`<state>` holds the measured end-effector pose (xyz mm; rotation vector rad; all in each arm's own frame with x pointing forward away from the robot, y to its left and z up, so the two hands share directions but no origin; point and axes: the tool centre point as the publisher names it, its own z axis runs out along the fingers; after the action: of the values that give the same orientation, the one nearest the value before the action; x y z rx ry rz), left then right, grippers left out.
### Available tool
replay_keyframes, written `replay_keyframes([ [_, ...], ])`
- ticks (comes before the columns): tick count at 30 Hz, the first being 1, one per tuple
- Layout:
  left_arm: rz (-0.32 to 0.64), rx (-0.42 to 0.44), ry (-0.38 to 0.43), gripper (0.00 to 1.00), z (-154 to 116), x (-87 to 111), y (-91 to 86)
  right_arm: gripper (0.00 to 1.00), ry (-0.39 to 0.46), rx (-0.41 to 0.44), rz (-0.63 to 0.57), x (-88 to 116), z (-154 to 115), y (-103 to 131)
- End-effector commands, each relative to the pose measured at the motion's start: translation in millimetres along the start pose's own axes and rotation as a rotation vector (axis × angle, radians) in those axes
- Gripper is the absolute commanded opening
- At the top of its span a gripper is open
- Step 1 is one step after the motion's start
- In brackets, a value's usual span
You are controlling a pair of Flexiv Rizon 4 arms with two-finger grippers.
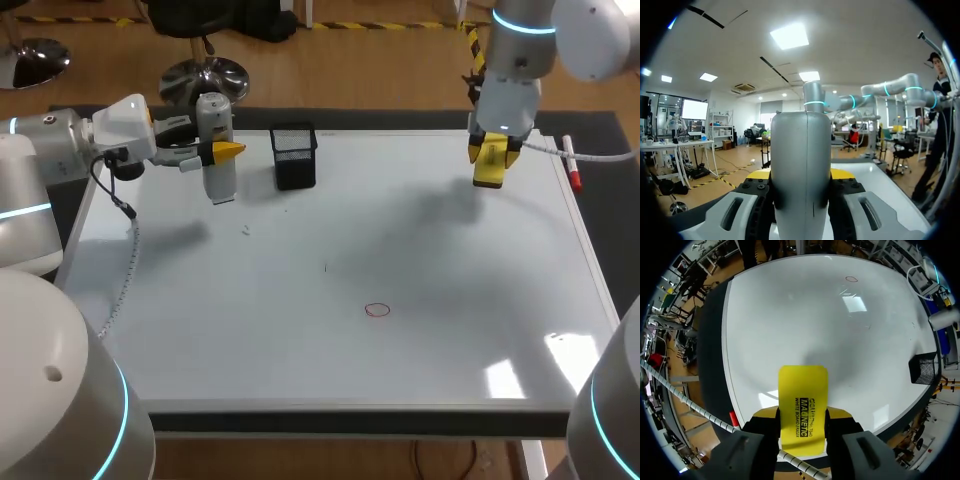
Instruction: Pick up the inspection probe, press it on each red-marked spot on the whiteboard one by one, put down the probe, pick up the eraser, and wipe off all the red marks.
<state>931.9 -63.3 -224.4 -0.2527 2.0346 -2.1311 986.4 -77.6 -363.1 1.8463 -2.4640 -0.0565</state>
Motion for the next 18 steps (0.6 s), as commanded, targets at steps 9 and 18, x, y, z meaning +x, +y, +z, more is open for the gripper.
replay_keyframes([
  [9, -0.004, 0.073, 0.064, 0.00, 22, 37.8, -3.1, 0.00, 0.002, 0.003, -0.002, 1, -1, 0],
  [18, 0.002, 0.102, 0.196, 0.00, 57, 67.7, -14.0, 0.00, 0.002, 0.003, -0.002, 1, -1, 0],
])
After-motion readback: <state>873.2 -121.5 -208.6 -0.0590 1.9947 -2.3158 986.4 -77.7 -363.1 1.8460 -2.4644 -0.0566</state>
